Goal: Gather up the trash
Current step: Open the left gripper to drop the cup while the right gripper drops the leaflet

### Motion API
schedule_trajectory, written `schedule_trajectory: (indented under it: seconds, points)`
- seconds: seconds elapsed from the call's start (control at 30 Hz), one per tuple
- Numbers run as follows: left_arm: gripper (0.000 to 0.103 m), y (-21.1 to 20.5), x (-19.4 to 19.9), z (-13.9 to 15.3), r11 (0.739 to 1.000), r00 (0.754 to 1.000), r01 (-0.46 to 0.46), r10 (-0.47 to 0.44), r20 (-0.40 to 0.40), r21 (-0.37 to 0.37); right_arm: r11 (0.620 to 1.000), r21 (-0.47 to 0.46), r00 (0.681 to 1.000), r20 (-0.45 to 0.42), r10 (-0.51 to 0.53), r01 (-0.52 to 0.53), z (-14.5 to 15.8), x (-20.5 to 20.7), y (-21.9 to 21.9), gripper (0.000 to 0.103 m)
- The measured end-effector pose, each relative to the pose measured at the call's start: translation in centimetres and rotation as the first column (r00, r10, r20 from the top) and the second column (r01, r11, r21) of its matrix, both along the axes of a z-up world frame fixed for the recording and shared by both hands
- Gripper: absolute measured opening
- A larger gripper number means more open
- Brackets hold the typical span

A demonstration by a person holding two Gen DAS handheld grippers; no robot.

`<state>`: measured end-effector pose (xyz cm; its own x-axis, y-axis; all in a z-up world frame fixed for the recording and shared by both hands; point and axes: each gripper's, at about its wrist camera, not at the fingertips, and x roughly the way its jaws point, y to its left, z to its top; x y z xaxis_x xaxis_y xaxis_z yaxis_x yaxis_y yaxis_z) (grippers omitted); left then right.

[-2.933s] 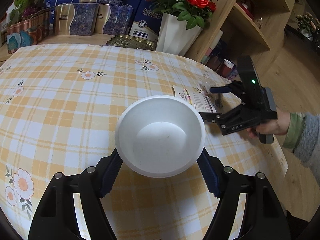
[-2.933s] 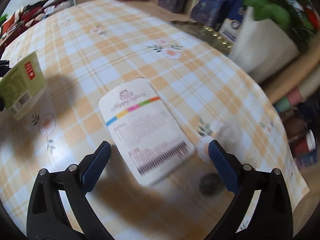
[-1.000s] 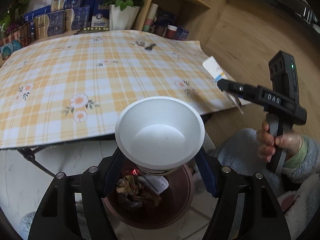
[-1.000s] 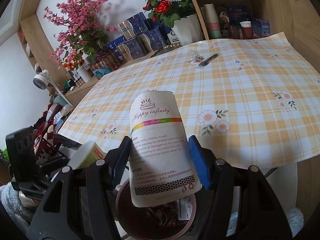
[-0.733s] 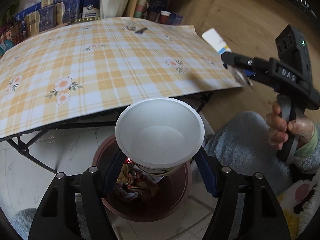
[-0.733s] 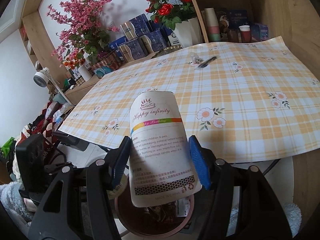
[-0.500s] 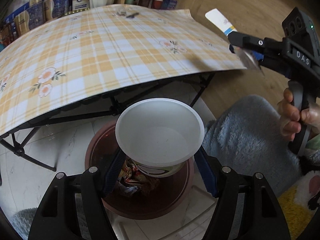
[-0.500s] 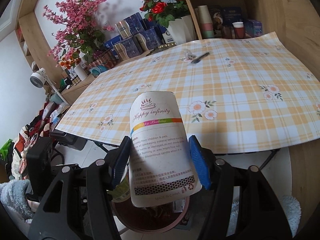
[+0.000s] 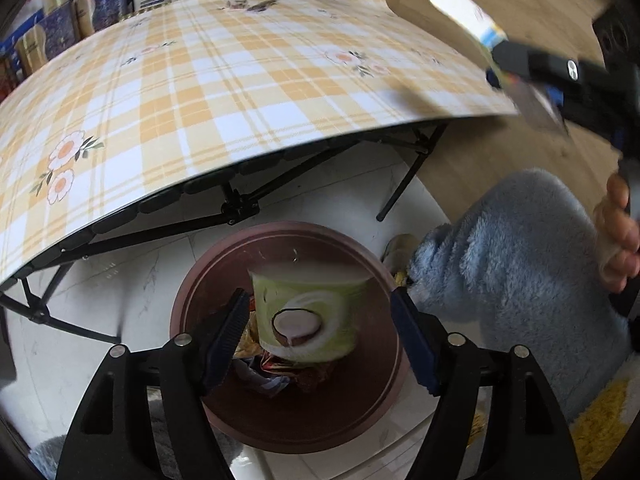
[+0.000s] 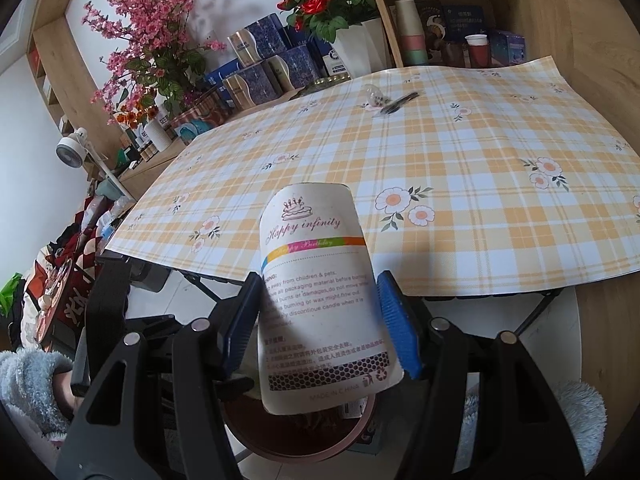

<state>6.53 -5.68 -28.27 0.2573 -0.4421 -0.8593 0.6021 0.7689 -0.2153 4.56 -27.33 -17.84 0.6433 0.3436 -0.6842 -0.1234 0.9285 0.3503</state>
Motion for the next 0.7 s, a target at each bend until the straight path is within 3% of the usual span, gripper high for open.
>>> schedule_trajectory:
  seconds: [0.2, 0.37, 0.53, 0.7]
  points:
    - [0.082, 2.6, 0.9, 2.3, 0.991, 0.993, -0.108, 0.112, 0.045, -0.082, 1.000, -0.011, 1.000, -0.022, 0.018, -0.019, -0.7, -0.1, 0.7, 0.060]
    - [0.088, 5.3, 1.2, 5.3, 0.968, 0.972, -0.192, 0.210, 0.106, -0.159, 0.998, -0.038, 0.998, -0.036, 0.044, -0.045, -1.3, -0.2, 1.8, 0.061]
    - [0.094, 8.1, 1.0, 8.1, 0.939, 0.935, -0.271, 0.309, 0.173, -0.213, 0.996, -0.046, 0.995, -0.069, 0.078, -0.082, -2.2, -0.4, 3.1, 0.062]
    - [0.096, 10.9, 0.2, 9.6, 0.916, 0.885, -0.348, 0.391, 0.253, -0.201, 0.989, -0.051, 0.984, -0.118, 0.130, -0.137, -3.9, -0.6, 5.0, 0.062]
